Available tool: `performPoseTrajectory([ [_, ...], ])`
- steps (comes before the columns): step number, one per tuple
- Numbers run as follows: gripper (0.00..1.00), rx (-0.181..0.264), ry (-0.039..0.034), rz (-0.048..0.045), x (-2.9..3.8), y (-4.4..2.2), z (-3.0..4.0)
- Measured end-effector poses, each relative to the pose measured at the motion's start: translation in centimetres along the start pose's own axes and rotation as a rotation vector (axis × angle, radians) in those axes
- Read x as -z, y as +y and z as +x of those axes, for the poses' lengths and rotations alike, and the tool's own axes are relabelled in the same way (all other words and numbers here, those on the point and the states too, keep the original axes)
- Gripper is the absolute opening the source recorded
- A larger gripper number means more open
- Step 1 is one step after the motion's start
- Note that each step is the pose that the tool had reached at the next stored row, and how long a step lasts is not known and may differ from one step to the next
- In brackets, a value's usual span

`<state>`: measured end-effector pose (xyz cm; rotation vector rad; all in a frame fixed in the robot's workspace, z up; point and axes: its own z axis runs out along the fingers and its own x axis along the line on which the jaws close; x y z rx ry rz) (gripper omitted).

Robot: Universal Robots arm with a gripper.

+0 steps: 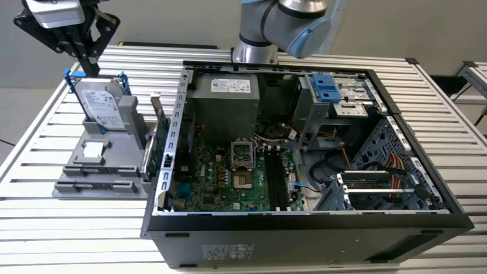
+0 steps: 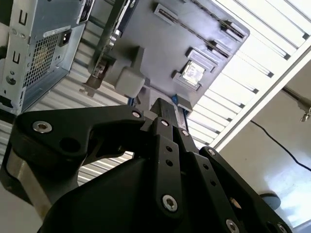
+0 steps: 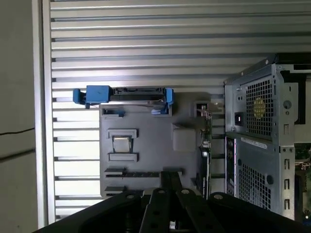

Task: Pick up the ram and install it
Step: 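Reach for the ram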

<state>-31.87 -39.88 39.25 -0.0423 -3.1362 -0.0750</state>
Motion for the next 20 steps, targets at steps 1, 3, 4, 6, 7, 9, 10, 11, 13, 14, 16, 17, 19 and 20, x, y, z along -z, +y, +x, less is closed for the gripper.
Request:
performPoseTrajectory([
  [1,0.0,0.003,0.0002,0.0,0.0,0.0,0.14],
  [3,0.0,0.008,0.0004,0.0,0.0,-0.01,0.41],
  [4,0.0,0.011,0.0004,0.0,-0.01,-0.02,0.54],
  [6,0.0,0.013,0.0007,0.0001,0.0,-0.02,0.78],
  [7,0.0,0.014,0.0007,0.0001,0.0,-0.03,0.9],
  [9,0.0,0.016,0.0008,0.0001,0.0,-0.03,1.14],
  [10,0.0,0.017,0.0008,0.0001,0.0,-0.03,1.27],
  [11,0.0,0.018,0.0008,0.0001,-0.01,-0.04,1.37],
  [13,0.0,0.018,0.0009,0.0001,0.0,-0.04,1.45],
  [14,0.0,0.018,0.001,0.0001,0.0,-0.04,1.46],
  [16,0.0,0.018,0.0009,-0.0003,0.0,-0.04,1.47],
  [17,0.0,0.018,0.0008,-0.0005,-0.01,-0.04,1.47],
  [19,0.0,0.018,0.0009,-0.0009,-0.01,-0.04,1.48],
  [20,0.0,0.018,0.0009,-0.0009,-0.01,-0.04,1.48],
])
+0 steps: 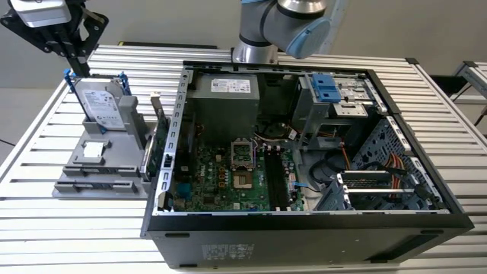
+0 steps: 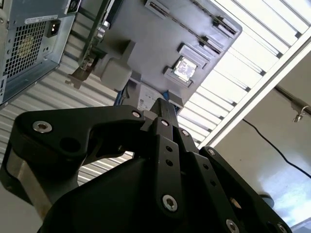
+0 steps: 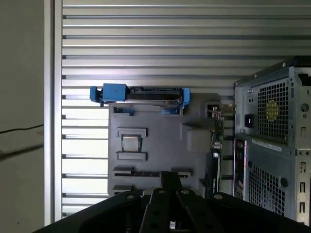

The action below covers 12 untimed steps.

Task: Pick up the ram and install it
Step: 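Reach for the ram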

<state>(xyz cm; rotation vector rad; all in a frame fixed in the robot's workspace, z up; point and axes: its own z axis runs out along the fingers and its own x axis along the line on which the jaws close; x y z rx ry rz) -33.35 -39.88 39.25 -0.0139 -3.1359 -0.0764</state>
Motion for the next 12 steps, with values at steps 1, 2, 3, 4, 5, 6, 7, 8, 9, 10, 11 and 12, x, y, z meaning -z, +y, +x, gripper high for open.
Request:
performPoseTrajectory([
  [1,0.0,0.0,0.0,0.0,0.0,-0.04,0.0],
  [2,0.0,0.0,-0.0001,0.0,0.0,-0.11,0.0],
  [3,0.0,0.0,0.0001,0.0,0.0,-0.2,0.0],
  [4,0.0,-0.001,0.0,0.0,0.01,-0.3,0.0],
  [5,0.0,-0.001,0.0,0.0,0.01,-0.41,-0.01],
  [6,0.0,-0.001,-0.0001,0.0,0.01,-0.52,-0.01],
  [7,0.0,-0.002,-0.0001,0.0,0.01,-0.62,-0.01],
  [8,0.0,-0.002,0.0,0.0,0.02,-0.71,-0.01],
  [9,0.0,-0.002,-0.0001,0.0,0.02,-0.8,-0.01],
  [10,0.0,-0.002,-0.0001,0.0,0.02,-0.88,-0.01],
  [11,0.0,-0.003,-0.0001,0.0,0.02,-0.97,-0.01],
  [12,0.0,-0.003,-0.0001,0.0,0.02,-1.05,-0.02],
])
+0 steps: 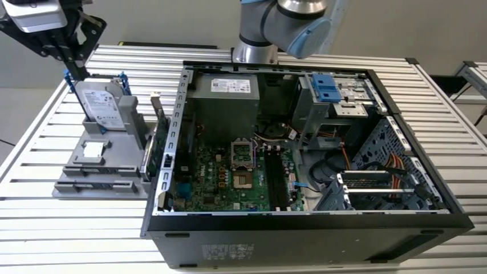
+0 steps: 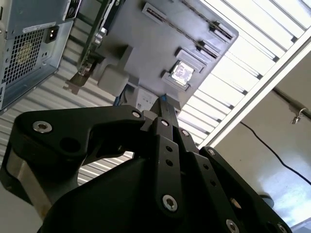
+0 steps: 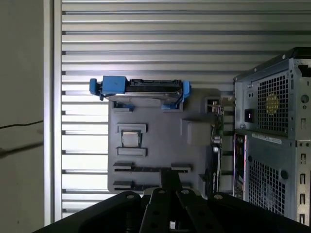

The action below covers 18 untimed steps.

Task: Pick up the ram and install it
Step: 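Reach for the ram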

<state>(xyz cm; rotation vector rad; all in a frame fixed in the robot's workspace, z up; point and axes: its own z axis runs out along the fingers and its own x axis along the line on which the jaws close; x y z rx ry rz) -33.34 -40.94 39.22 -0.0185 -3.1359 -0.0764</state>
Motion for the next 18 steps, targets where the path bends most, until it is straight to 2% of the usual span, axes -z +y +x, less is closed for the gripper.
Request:
performPoseTrajectory([
  [18,0.0,-0.011,0.0003,-0.0001,0.05,-1.77,-0.02],
])
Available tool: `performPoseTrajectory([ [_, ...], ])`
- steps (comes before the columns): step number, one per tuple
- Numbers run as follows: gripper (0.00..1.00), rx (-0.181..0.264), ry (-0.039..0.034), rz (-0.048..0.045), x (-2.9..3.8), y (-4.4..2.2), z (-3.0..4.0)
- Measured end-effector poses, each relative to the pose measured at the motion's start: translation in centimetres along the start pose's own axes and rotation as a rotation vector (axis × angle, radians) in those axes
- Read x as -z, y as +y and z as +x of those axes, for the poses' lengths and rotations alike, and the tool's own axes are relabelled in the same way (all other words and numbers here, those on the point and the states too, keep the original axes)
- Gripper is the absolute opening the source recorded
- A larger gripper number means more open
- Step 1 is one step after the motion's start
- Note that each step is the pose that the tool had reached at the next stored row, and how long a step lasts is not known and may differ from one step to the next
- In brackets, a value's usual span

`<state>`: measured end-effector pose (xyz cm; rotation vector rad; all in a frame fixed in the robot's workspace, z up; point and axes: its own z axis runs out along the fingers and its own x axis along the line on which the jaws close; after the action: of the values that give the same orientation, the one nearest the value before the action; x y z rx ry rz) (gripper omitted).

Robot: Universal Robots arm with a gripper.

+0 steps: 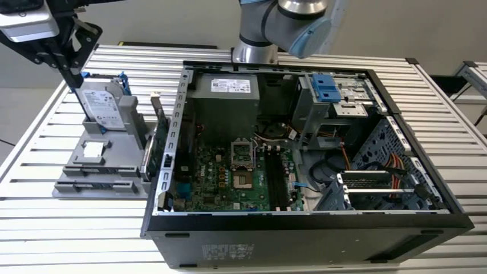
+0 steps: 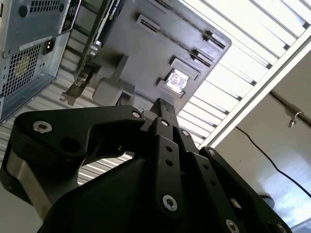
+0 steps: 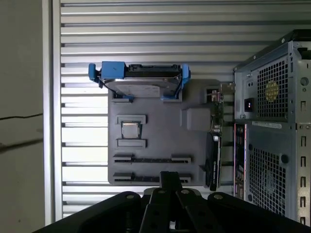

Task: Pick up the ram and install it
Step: 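Reach for the ram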

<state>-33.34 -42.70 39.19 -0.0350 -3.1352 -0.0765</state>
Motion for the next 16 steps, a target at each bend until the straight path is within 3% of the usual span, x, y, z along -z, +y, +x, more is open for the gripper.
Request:
performPoseTrajectory([
  [16,0.0,-0.008,-0.0003,0.0,0.04,-1.66,-0.04],
])
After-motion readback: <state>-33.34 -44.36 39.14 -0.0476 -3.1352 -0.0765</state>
